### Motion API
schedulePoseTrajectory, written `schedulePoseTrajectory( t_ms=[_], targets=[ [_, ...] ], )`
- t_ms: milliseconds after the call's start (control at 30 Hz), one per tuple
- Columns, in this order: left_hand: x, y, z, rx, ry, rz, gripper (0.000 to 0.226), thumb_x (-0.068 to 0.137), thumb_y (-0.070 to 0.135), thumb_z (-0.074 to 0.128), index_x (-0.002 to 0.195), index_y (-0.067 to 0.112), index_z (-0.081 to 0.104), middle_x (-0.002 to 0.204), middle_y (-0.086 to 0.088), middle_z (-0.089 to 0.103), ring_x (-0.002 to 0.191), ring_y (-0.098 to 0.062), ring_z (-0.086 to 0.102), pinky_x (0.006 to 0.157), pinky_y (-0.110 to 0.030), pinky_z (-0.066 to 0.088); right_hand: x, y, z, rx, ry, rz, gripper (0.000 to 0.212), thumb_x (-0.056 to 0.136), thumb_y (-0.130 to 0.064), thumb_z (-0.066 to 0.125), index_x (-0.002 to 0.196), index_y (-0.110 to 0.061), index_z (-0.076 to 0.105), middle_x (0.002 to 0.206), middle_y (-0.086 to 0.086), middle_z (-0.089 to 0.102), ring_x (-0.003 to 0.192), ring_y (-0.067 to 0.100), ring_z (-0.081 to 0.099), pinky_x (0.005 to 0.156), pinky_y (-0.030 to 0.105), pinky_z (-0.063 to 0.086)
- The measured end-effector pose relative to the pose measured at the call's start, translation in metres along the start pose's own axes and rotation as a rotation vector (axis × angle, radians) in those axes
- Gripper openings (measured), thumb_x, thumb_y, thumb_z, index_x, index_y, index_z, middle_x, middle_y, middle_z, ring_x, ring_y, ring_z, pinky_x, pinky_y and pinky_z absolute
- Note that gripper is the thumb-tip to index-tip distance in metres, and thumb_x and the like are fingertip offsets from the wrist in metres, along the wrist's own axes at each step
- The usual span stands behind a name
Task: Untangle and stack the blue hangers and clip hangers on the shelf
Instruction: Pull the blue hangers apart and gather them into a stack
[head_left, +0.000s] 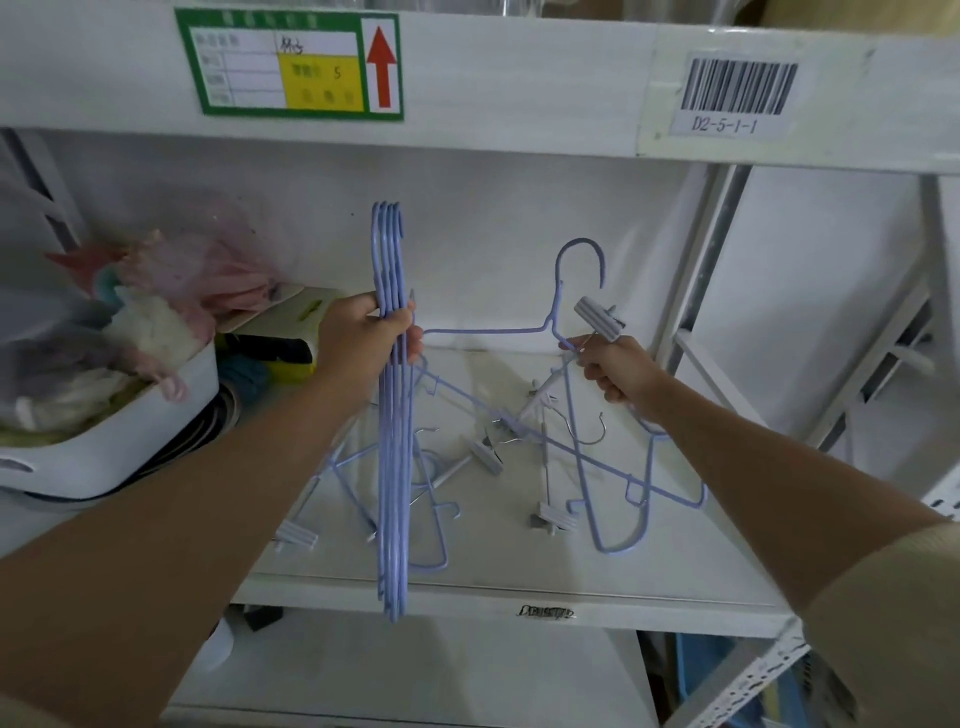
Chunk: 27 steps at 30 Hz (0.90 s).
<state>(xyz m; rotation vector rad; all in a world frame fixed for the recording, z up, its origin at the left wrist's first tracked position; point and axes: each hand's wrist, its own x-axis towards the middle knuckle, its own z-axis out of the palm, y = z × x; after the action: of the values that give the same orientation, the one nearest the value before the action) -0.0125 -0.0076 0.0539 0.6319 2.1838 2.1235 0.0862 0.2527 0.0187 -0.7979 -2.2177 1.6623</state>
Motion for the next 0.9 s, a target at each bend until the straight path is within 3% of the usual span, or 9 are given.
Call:
schedulePoseTrajectory(
  t_ms=[100,200,267,367,467,533,667,733,900],
  targets=[
    [0.001,0.002,-0.002,0.006,0.019,-0.005,0.016,0.095,0.005,0.053,0.081,0.011,0.059,0.070,-0.009,0.060,0.045,-0.002,0.062,0.050,-0.018,0.056,-0.001,-0.002,0.001,0.103,-0.018,0.007,0.043,0.089,0.002,0.034,0.101,-0.020,0.068,0.060,0.005,0.046,0.043,0.011,0.024,0.038,0.016,0.019],
    [0.001,0.003,-0.004,-0.041,0.021,-0.007,0.005,0.095,0.004,0.051,0.096,0.003,0.056,0.070,-0.009,0.060,0.045,-0.002,0.062,0.050,-0.019,0.056,-0.001,-0.003,0.003,0.276,-0.099,0.082,0.042,0.093,0.001,0.029,0.107,-0.012,0.066,0.063,0.008,0.055,0.036,0.007,0.024,0.034,0.014,0.020],
    [0.001,0.004,-0.006,-0.063,0.032,-0.005,0.005,0.096,0.005,0.051,0.098,0.003,0.055,0.061,-0.003,0.064,0.045,-0.003,0.062,0.051,-0.022,0.057,-0.001,-0.005,0.002,0.436,-0.186,0.174,0.045,0.094,-0.003,0.021,0.098,-0.010,0.065,0.060,0.009,0.061,0.034,0.006,0.024,0.035,0.013,0.019],
    [0.002,0.004,-0.010,-0.061,0.044,-0.006,0.005,0.095,0.007,0.053,0.097,0.005,0.057,0.047,0.007,0.065,0.044,-0.004,0.062,0.050,-0.021,0.057,-0.005,-0.009,-0.002,0.540,-0.273,0.237,0.044,0.092,-0.024,0.026,0.089,-0.003,0.065,0.060,0.008,0.059,0.034,0.008,0.025,0.037,0.013,0.018],
    [-0.001,0.003,-0.011,-0.043,0.015,0.008,0.007,0.095,0.008,0.053,0.099,0.005,0.057,0.062,-0.001,0.064,0.046,-0.002,0.063,0.050,-0.016,0.055,-0.007,-0.017,-0.003,0.489,-0.287,0.213,0.053,0.089,-0.051,0.039,0.085,-0.005,0.067,0.058,0.005,0.051,0.033,0.007,0.026,0.035,0.011,0.018],
    [-0.003,0.003,-0.010,-0.037,0.004,0.014,0.006,0.095,0.007,0.052,0.097,0.004,0.057,0.069,-0.007,0.061,0.046,-0.002,0.063,0.050,-0.016,0.055,-0.007,-0.020,-0.003,0.404,-0.250,0.174,0.049,0.091,-0.054,0.043,0.081,-0.011,0.065,0.055,0.002,0.046,0.031,0.006,0.025,0.032,0.009,0.017],
    [-0.004,0.002,-0.011,-0.081,-0.027,-0.010,0.011,0.095,0.006,0.052,0.087,0.007,0.060,0.057,0.001,0.066,0.048,-0.003,0.064,0.053,-0.020,0.057,-0.008,-0.023,-0.008,0.330,-0.132,0.166,0.021,0.090,-0.033,0.058,0.081,-0.015,0.062,0.048,-0.003,0.042,0.026,0.003,0.019,0.030,0.006,0.017],
    [-0.004,0.000,-0.010,-0.049,-0.031,-0.003,0.007,0.095,0.008,0.053,0.095,0.005,0.060,0.066,-0.003,0.064,0.049,-0.003,0.064,0.053,-0.020,0.057,-0.011,-0.022,-0.014,0.277,-0.040,0.144,0.020,0.087,-0.033,0.065,0.078,-0.015,0.062,0.040,-0.006,0.037,0.028,0.005,0.019,0.033,0.007,0.015],
    [-0.008,-0.004,-0.002,-0.022,-0.019,-0.010,0.009,0.094,0.008,0.055,0.098,0.002,0.060,0.071,-0.009,0.062,0.048,-0.003,0.064,0.049,-0.016,0.054,-0.012,-0.001,-0.031,0.015,0.225,0.044,0.030,0.082,-0.033,0.073,0.077,-0.006,0.060,0.060,0.013,0.051,0.034,0.013,0.033,0.033,0.013,0.021]
  ],
)
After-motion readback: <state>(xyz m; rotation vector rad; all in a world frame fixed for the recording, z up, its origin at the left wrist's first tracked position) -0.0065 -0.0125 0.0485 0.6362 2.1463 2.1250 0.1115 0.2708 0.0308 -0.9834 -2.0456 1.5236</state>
